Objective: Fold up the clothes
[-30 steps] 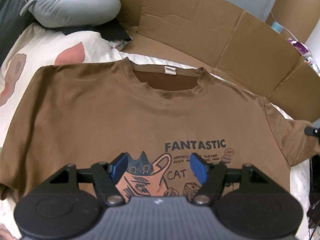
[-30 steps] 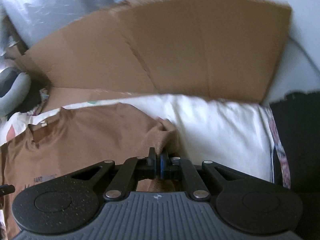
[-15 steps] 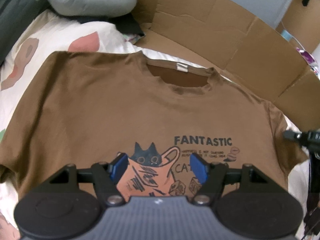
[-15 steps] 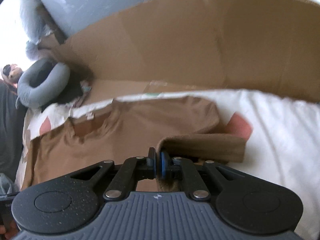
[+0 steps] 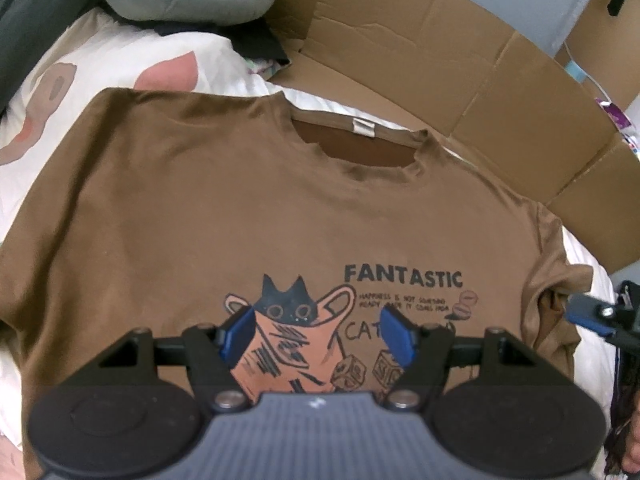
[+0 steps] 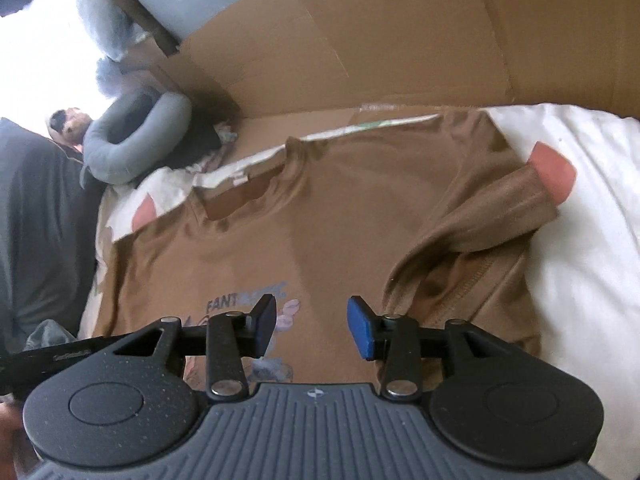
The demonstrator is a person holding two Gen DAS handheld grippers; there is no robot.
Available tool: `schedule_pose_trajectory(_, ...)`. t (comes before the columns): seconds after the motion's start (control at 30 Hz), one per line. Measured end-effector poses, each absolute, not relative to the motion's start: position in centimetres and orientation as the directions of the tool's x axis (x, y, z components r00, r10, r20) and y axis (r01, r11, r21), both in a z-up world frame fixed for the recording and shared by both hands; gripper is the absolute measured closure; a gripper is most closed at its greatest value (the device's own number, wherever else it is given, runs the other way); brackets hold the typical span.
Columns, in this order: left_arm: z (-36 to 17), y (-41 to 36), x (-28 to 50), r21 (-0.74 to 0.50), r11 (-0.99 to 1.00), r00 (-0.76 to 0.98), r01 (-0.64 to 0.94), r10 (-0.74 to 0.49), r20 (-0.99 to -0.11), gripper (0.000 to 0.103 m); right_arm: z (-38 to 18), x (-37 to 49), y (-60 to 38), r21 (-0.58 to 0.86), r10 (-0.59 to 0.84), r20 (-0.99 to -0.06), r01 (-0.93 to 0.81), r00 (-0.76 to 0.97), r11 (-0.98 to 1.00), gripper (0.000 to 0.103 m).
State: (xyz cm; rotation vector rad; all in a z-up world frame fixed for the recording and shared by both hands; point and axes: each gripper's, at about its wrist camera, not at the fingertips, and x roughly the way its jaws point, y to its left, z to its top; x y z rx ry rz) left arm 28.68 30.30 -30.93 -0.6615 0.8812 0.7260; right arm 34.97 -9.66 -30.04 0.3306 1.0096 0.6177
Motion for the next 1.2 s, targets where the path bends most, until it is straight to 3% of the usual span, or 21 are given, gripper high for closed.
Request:
schedule_pose_trajectory(0.23,-31.2,30.2,28.8,-0.213,0.571,0.431,-0.793,0.278,-0.858,0.032,-28.4,34.6,-14.7,0.555,0.597,-0.615,-0.255,0.515,0.792,0.057)
schedule_pose_trajectory(0.67,-31.8,30.4,28.7,-0.207,0.564,0.419,-0.799,0.276,-0.865,0.032,-30.6,37.4,-17.6,0.371,0.405,-0.684,-0.188,0.607,0.909,0.057)
schedule_pose_trajectory(1.07,-32.6,30.7,28.5,-0.203,0.555,0.404,-0.806,0.266,-0.875,0.032,-32.4,40.4,-17.0,0.318,0.428,-0.688,-0.287,0.586,0.904,0.057)
schedule_pose_trajectory(1.1,-32.5,30.7,28.5,-0.206,0.555,0.406,-0.806,0.265,-0.875,0.032,-32.4,40.4,-17.1,0.323,0.434,-0.685,-0.29,0.585,0.901,0.059)
schedule_pose_trajectory(1.17,-32.5,30.7,28.6,-0.207,0.557,0.408,-0.804,0.264,-0.874,0.032,-32.1,40.4,-17.1,0.336,0.447,-0.679,-0.295,0.582,0.894,0.087)
schedule_pose_trajectory(1.2,-32.5,30.7,28.7,-0.203,0.562,0.407,-0.802,0.265,-0.874,0.032,-31.8,40.4,-16.9,0.321,0.445,-0.682,-0.31,0.58,0.895,0.092)
